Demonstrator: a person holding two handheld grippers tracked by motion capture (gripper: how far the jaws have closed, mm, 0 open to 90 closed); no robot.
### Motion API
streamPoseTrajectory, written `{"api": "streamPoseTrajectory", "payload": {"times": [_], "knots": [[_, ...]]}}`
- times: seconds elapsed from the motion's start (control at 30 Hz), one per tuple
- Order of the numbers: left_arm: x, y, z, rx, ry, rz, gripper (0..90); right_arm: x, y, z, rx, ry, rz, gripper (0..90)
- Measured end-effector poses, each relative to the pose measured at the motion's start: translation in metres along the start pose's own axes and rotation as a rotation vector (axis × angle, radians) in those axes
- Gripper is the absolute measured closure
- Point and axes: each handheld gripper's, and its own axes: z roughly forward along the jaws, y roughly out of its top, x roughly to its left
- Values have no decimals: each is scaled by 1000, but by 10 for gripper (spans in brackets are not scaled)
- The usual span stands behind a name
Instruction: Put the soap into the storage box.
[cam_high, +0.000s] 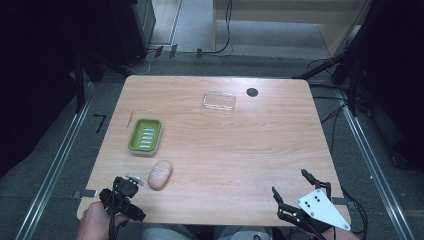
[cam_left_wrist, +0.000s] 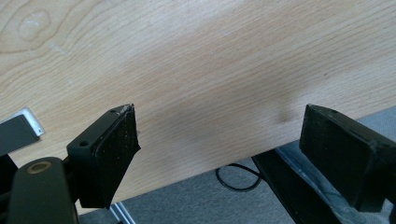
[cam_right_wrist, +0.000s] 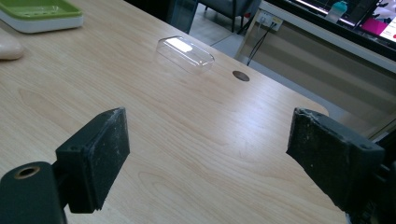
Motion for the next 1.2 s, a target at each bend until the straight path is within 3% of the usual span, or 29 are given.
{"api": "streamPoseTrajectory", "payload": {"times": [0.57,1.2], "knots": [[-2,3,-2,-2,4,-7,123,0,0,0,-1,1,-6,133],[-11,23,-8,-1,5,47,123,0,0,0,5,-3,-7,133]]}}
